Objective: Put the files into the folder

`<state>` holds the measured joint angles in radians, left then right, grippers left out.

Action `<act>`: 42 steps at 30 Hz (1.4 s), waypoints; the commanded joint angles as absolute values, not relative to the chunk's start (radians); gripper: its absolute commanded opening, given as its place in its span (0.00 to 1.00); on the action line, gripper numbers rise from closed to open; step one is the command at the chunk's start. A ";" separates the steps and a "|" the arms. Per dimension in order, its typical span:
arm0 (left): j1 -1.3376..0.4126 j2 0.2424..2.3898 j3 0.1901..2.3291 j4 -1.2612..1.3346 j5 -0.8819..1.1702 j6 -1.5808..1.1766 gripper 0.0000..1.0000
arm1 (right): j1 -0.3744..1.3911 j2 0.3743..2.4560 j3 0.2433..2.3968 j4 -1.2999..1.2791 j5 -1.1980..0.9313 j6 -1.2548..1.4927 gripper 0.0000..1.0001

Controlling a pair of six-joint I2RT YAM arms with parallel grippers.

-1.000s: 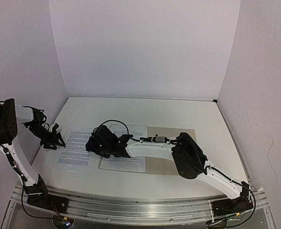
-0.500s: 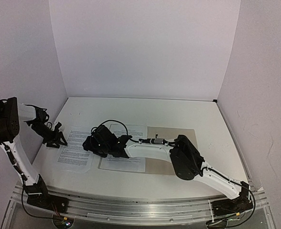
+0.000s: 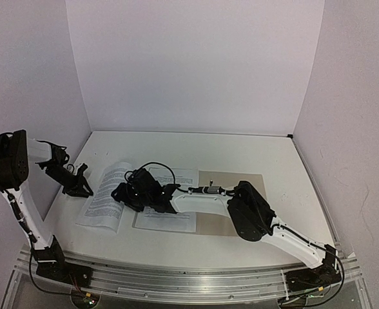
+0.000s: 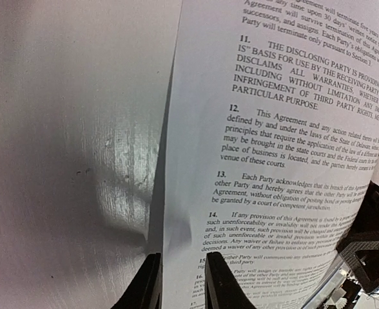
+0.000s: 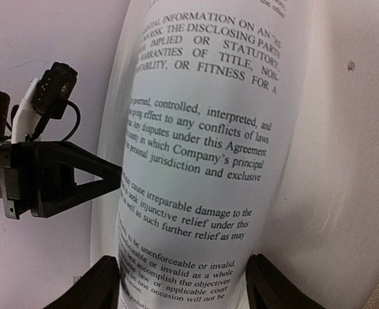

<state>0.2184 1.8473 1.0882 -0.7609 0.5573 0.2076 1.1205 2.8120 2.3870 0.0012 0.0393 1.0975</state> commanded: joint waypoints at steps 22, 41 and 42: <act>0.215 1.826 1.269 -0.794 0.559 0.200 0.28 | 1.090 2.512 2.191 0.092 -0.014 0.944 0.08; -0.101 1.776 1.354 -0.742 0.486 0.214 0.34 | 0.722 1.668 1.325 0.074 -0.297 0.811 0.07; -0.138 1.779 1.357 -0.736 0.477 0.213 0.34 | 0.689 1.620 1.278 0.062 -0.320 0.810 0.07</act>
<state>-0.0277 1.8367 1.3222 -0.7691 0.5122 0.2058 0.7838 1.8317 1.4168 0.0712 -0.2129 0.8607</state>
